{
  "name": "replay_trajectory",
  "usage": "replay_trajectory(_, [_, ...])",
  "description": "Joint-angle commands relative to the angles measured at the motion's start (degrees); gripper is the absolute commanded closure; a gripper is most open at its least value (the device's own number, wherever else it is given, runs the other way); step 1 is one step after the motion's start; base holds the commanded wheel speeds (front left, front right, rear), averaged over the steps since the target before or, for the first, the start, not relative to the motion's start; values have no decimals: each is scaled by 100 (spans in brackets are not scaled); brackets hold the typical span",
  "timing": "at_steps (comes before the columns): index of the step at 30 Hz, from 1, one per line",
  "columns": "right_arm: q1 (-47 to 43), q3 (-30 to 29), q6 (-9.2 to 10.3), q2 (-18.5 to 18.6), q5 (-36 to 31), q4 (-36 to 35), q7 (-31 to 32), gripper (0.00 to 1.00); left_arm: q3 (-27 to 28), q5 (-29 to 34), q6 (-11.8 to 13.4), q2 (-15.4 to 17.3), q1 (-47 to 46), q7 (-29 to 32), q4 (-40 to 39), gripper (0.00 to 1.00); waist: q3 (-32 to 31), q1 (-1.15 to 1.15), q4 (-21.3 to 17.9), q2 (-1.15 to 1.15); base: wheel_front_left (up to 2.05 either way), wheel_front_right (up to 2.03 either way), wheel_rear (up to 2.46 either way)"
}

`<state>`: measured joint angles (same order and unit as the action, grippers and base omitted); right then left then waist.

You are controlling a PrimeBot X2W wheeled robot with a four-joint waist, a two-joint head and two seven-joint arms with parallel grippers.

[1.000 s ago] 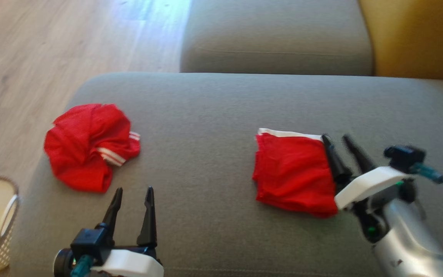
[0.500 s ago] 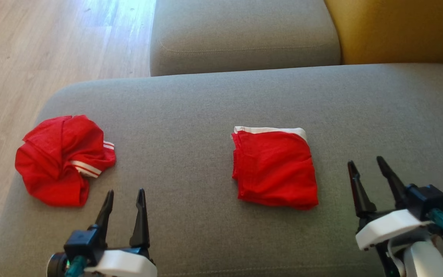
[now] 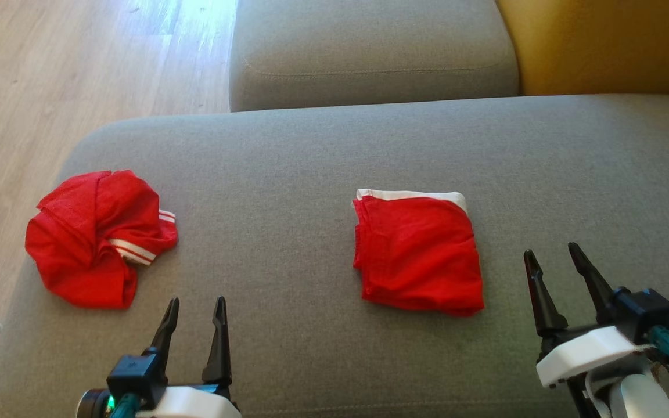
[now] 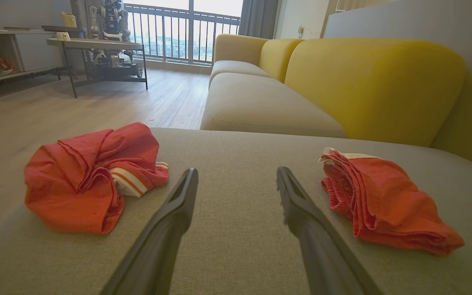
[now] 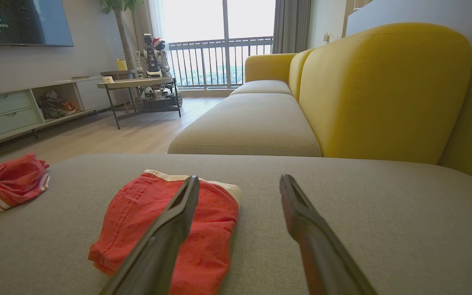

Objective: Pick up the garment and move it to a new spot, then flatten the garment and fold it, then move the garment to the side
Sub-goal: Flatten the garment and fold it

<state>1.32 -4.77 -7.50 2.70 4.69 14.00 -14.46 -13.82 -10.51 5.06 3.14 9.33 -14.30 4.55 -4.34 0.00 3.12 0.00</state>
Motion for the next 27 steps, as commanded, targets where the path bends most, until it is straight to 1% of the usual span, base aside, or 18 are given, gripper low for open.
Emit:
replay_trajectory(1, [140, 127, 1, 19, 33, -232, -53, 0, 164, -1, 32, -26, -239, -70, -216, 0, 4, 0, 13, 0, 0, 0, 0])
replay_trajectory(3, [145, 111, 1, 19, 37, -225, -53, 0, 154, -3, 28, -26, -257, -70, -223, 0, 16, 0, 45, 0, 0, 0, 0])
replay_trajectory(4, [146, 126, 1, 19, 49, -216, -53, 8, 143, -2, 24, -26, -267, -70, -225, 0, 23, 0, 67, 0, 0, 0, 0])
replay_trajectory(5, [150, 151, 1, 19, 51, -214, -53, 86, 128, -1, 19, -26, -277, -70, -226, 0, 31, 0, 95, 0, 0, 0, 0])
replay_trajectory(6, [152, 194, 1, 19, 33, -212, -53, 100, 114, 1, 13, -26, -282, -70, -223, 0, 37, 0, 123, 0, 0, 0, 0])
replay_trajectory(11, [274, 480, 1, 19, 35, -196, -53, 100, 41, 20, -32, -26, -296, -70, -188, 0, 132, 0, 294, 0, 0, 0, 0])
replay_trajectory(13, [499, 709, 1, 19, 118, -91, -53, 100, -15, 34, -47, -26, -330, -70, -182, 0, 232, 0, 417, 0, 0, 0, 0])
replay_trajectory(16, [784, 846, 1, 18, 102, 248, -53, 100, -55, 57, -65, -26, -374, -70, -154, 0, 329, 0, 575, 0, 0, 0, 0])
replay_trajectory(21, [1383, 883, 1, 18, 219, 927, -53, 100, -204, 45, -98, -26, -592, -70, -145, 0, 659, 0, 955, 0, 0, 0, 0])
replay_trajectory(27, [2024, 799, 1, 18, 97, 1514, -53, 100, -388, -2, -46, -26, -875, -70, -190, 0, 1129, 0, 1439, 0, 0, 0, 0])
